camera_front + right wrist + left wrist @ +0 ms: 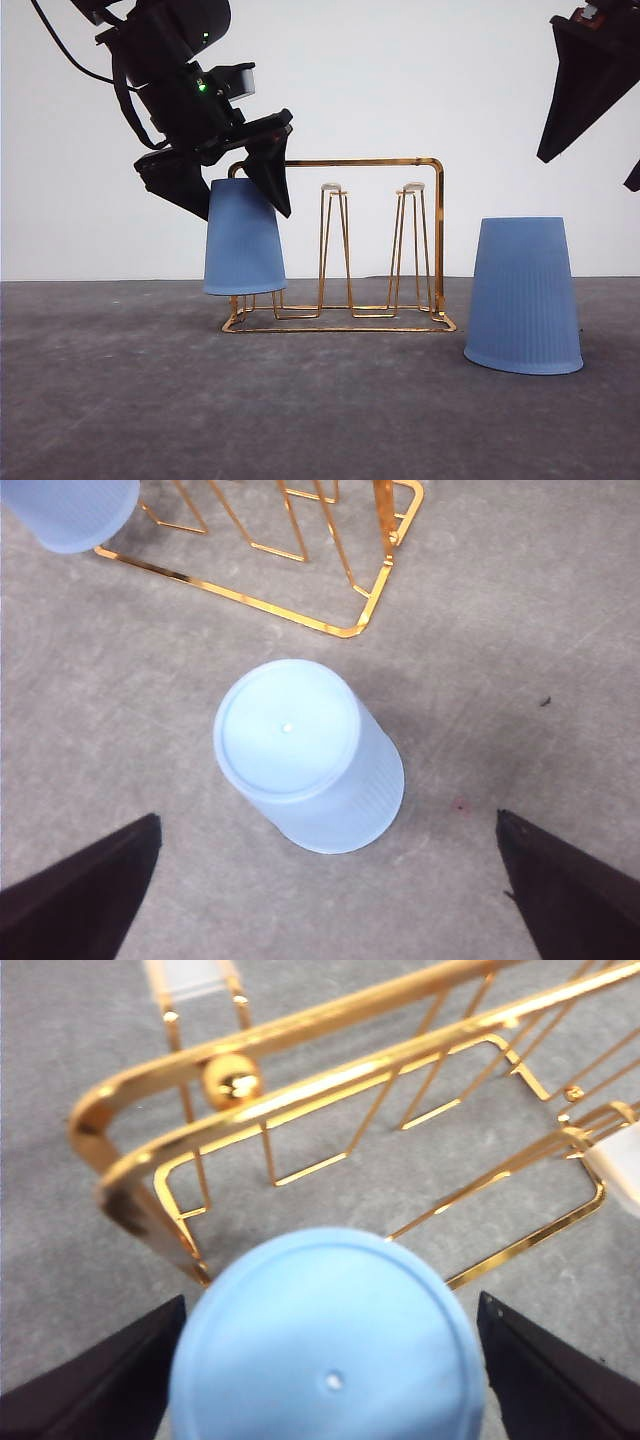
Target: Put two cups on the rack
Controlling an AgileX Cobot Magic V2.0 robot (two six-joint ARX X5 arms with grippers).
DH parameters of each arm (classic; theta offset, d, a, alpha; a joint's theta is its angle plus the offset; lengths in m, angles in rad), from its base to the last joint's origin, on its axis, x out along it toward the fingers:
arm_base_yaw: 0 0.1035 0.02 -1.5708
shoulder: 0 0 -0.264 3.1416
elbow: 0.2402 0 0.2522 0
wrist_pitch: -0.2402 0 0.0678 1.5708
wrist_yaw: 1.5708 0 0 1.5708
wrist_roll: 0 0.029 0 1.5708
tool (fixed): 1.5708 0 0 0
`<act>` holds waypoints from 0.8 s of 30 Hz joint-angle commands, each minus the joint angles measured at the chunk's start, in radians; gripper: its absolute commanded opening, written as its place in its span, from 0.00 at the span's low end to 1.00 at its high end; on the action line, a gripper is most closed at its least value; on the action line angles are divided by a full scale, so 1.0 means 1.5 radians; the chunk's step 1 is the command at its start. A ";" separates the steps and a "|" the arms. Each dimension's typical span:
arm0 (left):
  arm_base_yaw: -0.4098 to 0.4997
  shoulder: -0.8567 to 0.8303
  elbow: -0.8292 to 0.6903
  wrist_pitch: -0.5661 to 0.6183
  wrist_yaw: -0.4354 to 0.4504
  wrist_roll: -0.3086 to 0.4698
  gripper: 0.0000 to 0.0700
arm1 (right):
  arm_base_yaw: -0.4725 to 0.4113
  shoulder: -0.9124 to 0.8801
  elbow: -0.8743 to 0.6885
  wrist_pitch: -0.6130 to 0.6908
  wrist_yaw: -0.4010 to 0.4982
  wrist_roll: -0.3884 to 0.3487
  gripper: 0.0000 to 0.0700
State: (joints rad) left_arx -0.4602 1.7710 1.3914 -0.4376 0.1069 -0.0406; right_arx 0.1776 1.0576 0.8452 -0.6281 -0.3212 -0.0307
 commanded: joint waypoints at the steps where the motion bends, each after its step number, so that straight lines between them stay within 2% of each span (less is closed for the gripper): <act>1: -0.003 0.009 0.016 0.004 0.005 0.010 0.85 | 0.003 0.005 0.010 0.002 -0.007 -0.009 1.00; 5: -0.003 0.009 0.016 0.006 0.004 0.010 0.89 | 0.003 0.005 0.010 0.005 -0.014 -0.009 1.00; 9: -0.003 0.009 0.035 -0.004 0.004 0.010 0.98 | 0.003 0.005 0.010 0.011 -0.019 -0.009 1.00; 16: -0.003 0.009 0.132 -0.105 0.004 0.033 0.99 | 0.006 0.022 0.010 0.051 -0.037 0.001 1.00; 24: 0.002 -0.003 0.213 -0.219 -0.014 0.059 0.98 | 0.040 0.103 0.010 0.108 -0.029 0.003 1.00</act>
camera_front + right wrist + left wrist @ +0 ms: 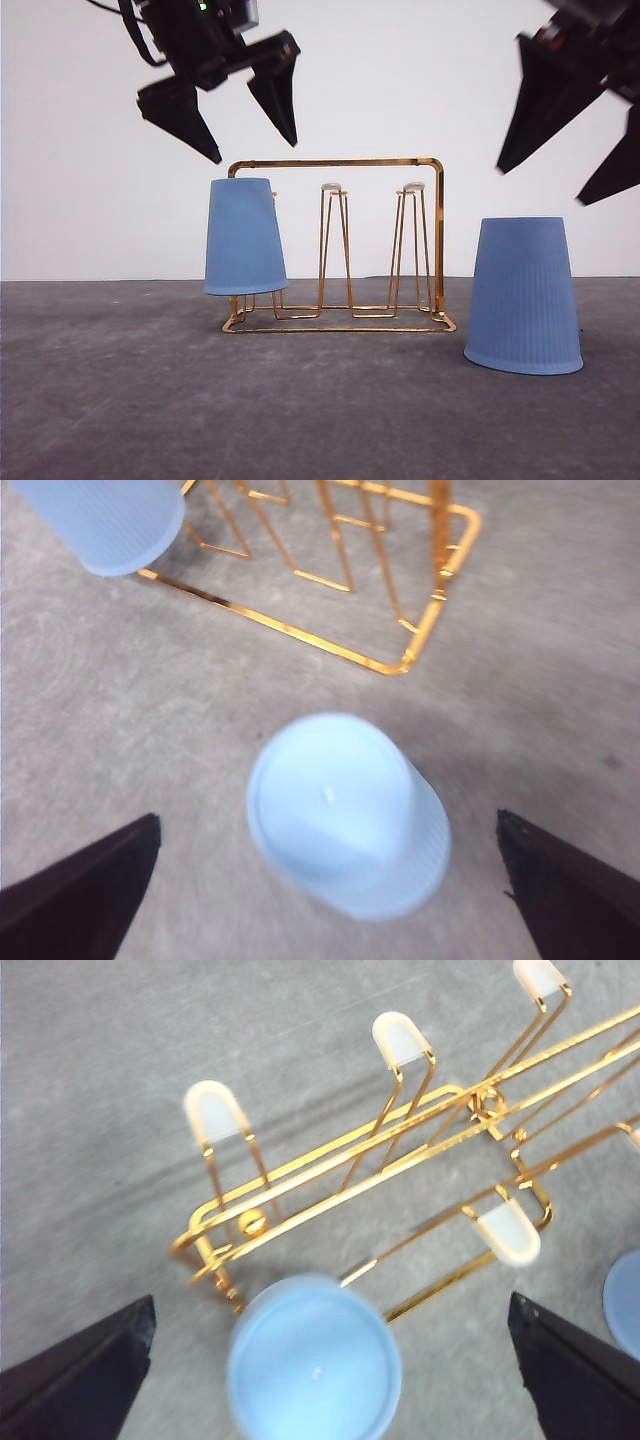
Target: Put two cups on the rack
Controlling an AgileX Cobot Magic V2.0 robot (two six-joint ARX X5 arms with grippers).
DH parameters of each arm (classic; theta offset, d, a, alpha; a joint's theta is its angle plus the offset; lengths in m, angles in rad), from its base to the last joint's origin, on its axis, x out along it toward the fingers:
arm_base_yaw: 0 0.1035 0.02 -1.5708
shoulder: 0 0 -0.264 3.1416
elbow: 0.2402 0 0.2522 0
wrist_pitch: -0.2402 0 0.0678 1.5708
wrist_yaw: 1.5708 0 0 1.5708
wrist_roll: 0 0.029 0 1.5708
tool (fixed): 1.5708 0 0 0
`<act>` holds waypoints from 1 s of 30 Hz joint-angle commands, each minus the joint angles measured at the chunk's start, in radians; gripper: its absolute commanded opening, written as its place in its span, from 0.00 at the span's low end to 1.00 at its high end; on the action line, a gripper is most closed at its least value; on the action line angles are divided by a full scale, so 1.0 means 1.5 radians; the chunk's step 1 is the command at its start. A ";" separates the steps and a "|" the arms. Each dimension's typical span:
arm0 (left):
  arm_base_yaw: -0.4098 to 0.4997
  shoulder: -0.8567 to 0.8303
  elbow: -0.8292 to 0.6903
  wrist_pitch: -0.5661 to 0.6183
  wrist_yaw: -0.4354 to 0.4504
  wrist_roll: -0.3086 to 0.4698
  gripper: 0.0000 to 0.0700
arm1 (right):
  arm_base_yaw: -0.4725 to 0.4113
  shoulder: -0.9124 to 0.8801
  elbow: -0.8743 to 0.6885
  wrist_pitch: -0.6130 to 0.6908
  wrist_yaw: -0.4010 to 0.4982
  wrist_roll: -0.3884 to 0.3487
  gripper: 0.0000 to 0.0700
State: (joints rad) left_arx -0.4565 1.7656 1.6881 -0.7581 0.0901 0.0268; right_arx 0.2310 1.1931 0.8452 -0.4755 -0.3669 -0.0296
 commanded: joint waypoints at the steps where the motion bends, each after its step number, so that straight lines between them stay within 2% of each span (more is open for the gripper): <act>1: 0.002 -0.008 0.016 -0.013 -0.003 0.014 0.97 | 0.010 0.026 0.010 0.014 0.007 0.002 1.00; 9: 0.025 -0.102 0.014 -0.097 -0.005 0.015 0.97 | 0.033 0.117 0.010 0.070 0.032 0.002 1.00; 13: 0.043 -0.158 -0.001 -0.127 -0.032 0.017 0.97 | 0.037 0.151 0.010 0.088 0.051 0.002 1.00; 14: 0.048 -0.173 -0.008 -0.133 -0.039 0.016 0.97 | 0.037 0.157 0.010 0.090 0.052 0.001 0.96; 15: 0.053 -0.188 -0.018 -0.136 -0.042 0.014 0.97 | 0.037 0.161 0.010 0.091 0.053 0.001 0.85; 17: 0.065 -0.225 -0.055 -0.136 -0.044 0.011 0.97 | 0.037 0.167 0.010 0.092 0.052 -0.003 0.68; 18: 0.071 -0.243 -0.076 -0.133 -0.046 0.009 0.97 | 0.037 0.167 0.010 0.093 0.053 -0.005 0.64; 23: 0.105 -0.348 -0.230 -0.089 -0.048 -0.014 0.97 | 0.037 0.160 0.034 0.072 0.048 -0.010 0.63; 30: 0.122 -0.456 -0.410 -0.039 -0.048 -0.044 0.97 | 0.042 0.136 0.195 -0.080 0.044 -0.049 0.63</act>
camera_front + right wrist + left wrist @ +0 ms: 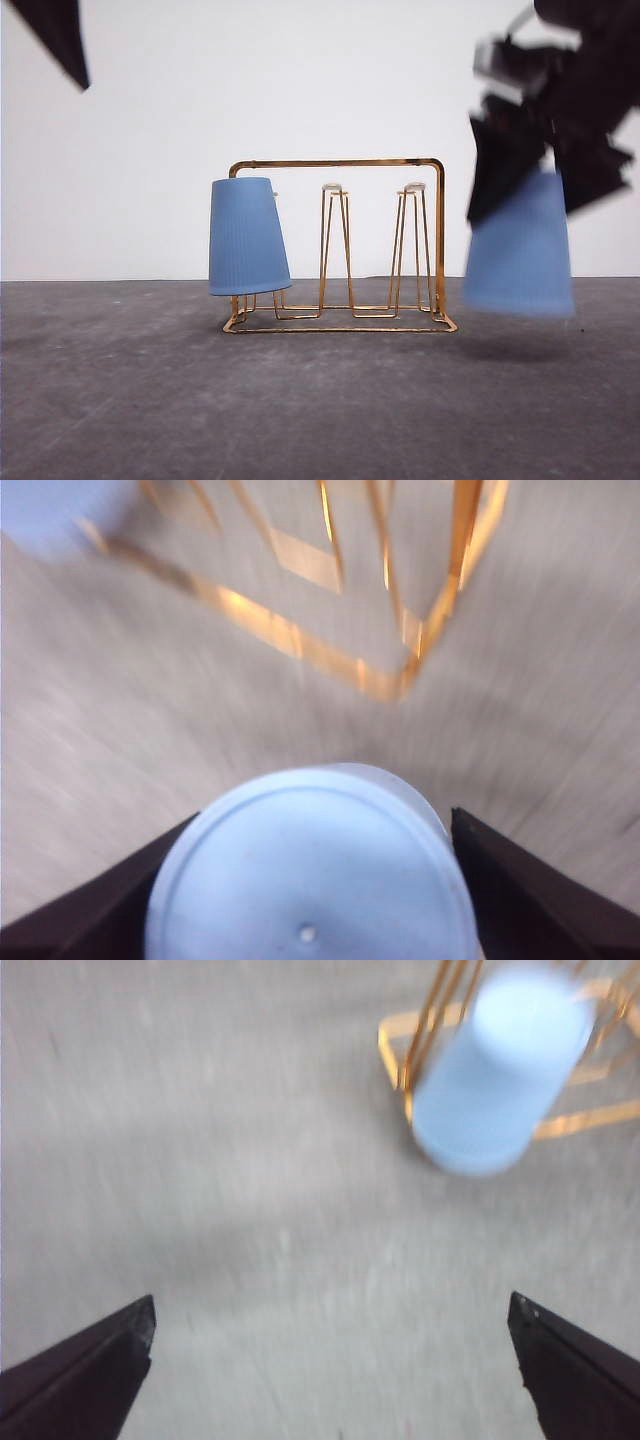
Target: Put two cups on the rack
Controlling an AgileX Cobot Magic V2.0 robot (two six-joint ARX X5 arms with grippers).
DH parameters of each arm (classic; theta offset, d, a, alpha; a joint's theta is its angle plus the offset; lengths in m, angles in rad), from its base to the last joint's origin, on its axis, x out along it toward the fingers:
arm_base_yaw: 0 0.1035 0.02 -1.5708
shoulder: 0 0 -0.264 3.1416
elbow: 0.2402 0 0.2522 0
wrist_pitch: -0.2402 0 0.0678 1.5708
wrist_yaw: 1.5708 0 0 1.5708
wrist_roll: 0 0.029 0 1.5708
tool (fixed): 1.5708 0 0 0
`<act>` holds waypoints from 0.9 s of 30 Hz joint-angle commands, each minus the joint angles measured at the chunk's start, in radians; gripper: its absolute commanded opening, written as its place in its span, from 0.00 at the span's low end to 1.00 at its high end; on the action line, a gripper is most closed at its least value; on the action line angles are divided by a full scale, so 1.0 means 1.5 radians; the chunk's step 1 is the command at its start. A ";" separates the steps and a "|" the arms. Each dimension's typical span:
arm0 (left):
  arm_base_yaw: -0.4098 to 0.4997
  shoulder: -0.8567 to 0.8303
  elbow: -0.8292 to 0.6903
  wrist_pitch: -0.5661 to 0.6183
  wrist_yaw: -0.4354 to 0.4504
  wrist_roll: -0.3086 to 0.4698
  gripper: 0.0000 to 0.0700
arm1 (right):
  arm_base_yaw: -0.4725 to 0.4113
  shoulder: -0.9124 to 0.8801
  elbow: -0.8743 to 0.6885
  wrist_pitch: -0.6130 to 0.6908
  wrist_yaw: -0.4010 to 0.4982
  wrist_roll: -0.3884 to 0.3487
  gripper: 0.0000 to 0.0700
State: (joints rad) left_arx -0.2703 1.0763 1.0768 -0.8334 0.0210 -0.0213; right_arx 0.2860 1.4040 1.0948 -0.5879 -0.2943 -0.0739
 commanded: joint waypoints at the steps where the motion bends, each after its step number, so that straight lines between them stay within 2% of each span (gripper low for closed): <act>1: -0.002 -0.002 -0.015 0.012 -0.002 -0.013 0.97 | 0.008 -0.005 0.054 -0.022 -0.008 -0.025 0.63; 4: -0.002 -0.006 -0.034 0.010 -0.002 -0.017 0.97 | 0.013 -0.005 0.115 -0.043 -0.016 -0.031 0.63; 8: -0.002 -0.005 -0.036 0.016 -0.002 -0.016 0.97 | 0.024 -0.005 0.155 -0.013 -0.014 -0.031 0.63; 14: -0.002 -0.005 -0.036 0.033 -0.002 -0.016 0.97 | 0.032 0.019 0.159 0.065 -0.012 -0.023 0.63; 20: -0.002 -0.005 -0.036 0.044 -0.002 -0.016 0.97 | 0.034 0.104 0.159 0.127 -0.002 -0.023 0.63; 27: -0.002 -0.005 -0.036 0.045 -0.002 -0.017 0.97 | 0.034 0.203 0.159 0.154 0.009 -0.023 0.63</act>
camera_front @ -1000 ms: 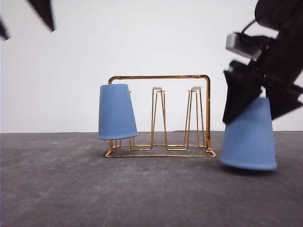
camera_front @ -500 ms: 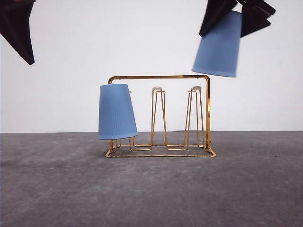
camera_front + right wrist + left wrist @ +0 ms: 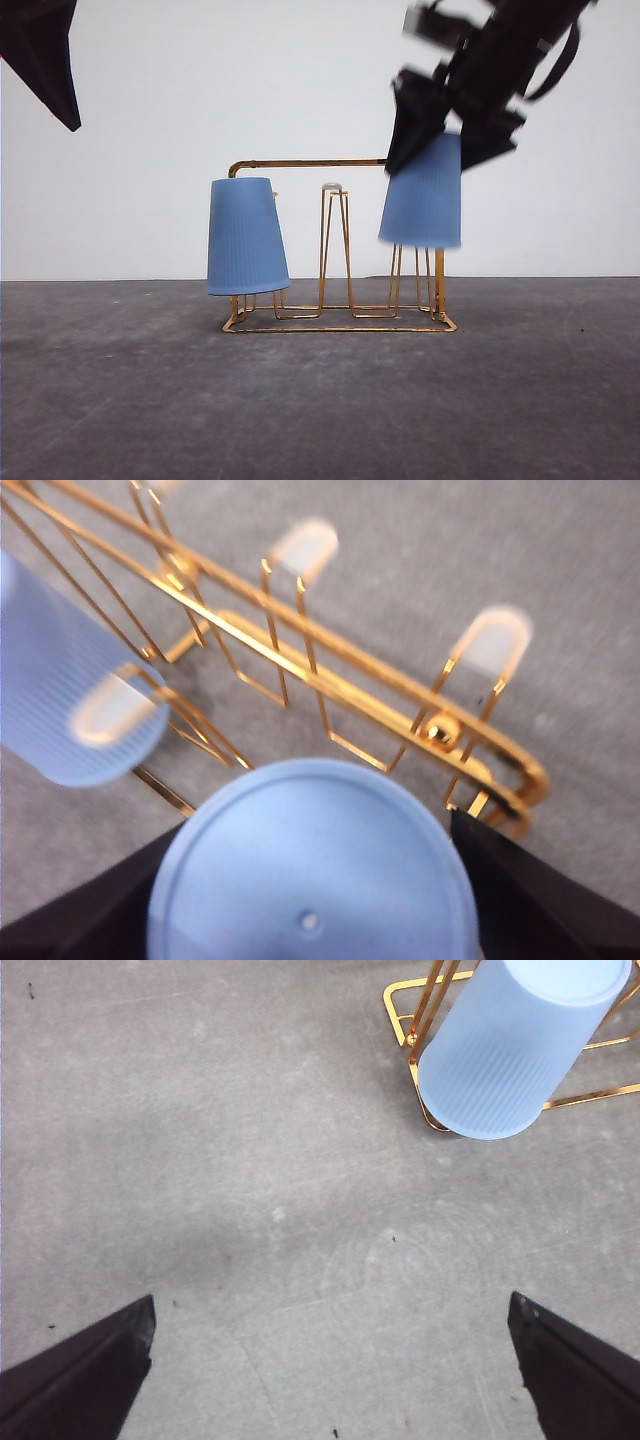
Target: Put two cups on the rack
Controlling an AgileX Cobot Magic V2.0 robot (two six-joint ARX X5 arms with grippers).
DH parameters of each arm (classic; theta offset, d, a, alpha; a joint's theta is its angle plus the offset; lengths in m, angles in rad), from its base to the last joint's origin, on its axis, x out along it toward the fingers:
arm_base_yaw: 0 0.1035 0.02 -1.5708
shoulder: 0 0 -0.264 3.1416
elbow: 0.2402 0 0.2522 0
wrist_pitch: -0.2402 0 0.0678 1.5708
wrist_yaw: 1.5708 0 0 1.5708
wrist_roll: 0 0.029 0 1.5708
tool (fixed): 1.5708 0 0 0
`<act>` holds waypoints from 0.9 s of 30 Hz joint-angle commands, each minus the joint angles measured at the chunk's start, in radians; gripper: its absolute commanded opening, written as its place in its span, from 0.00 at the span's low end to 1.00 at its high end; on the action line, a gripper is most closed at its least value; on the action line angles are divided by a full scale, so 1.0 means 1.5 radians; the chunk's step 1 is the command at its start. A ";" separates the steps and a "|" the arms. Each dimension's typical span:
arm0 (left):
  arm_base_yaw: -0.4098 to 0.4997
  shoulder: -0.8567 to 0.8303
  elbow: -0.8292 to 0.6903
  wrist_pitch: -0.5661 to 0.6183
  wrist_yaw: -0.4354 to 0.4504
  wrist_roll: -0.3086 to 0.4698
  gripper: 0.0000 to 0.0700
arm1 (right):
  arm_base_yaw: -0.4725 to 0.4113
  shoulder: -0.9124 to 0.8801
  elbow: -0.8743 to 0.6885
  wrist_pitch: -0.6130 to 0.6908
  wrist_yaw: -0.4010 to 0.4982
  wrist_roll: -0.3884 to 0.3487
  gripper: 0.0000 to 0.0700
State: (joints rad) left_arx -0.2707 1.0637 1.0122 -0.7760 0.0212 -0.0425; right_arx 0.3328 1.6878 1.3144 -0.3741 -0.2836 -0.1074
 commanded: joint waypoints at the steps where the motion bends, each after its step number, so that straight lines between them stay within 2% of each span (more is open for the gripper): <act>1: -0.002 0.003 0.007 0.007 -0.002 -0.003 0.97 | 0.003 0.022 0.013 0.013 0.002 -0.001 0.65; 3: -0.002 0.003 0.007 0.009 -0.002 -0.002 0.97 | 0.003 0.038 0.013 0.017 0.002 -0.001 0.72; 6: -0.002 0.003 0.007 0.009 -0.002 -0.002 0.97 | 0.003 0.052 0.013 0.020 -0.003 0.001 0.90; 9: -0.002 0.003 0.007 0.010 -0.002 -0.002 0.97 | 0.004 0.055 0.013 0.020 -0.005 0.002 0.98; 18: 0.014 0.003 0.007 0.032 -0.002 0.009 0.96 | -0.018 -0.011 0.013 -0.044 -0.036 0.025 1.00; 23: 0.062 0.003 0.007 0.042 -0.001 0.024 0.96 | -0.050 -0.091 0.003 -0.114 -0.030 0.024 1.00; 27: 0.102 0.003 0.007 0.037 0.001 0.033 0.96 | -0.085 -0.180 -0.057 -0.120 -0.006 0.023 1.00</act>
State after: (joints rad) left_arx -0.1212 1.0637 1.0122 -0.7252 0.0216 -0.0126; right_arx 0.2088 1.4241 1.2394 -0.5484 -0.2988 -0.0811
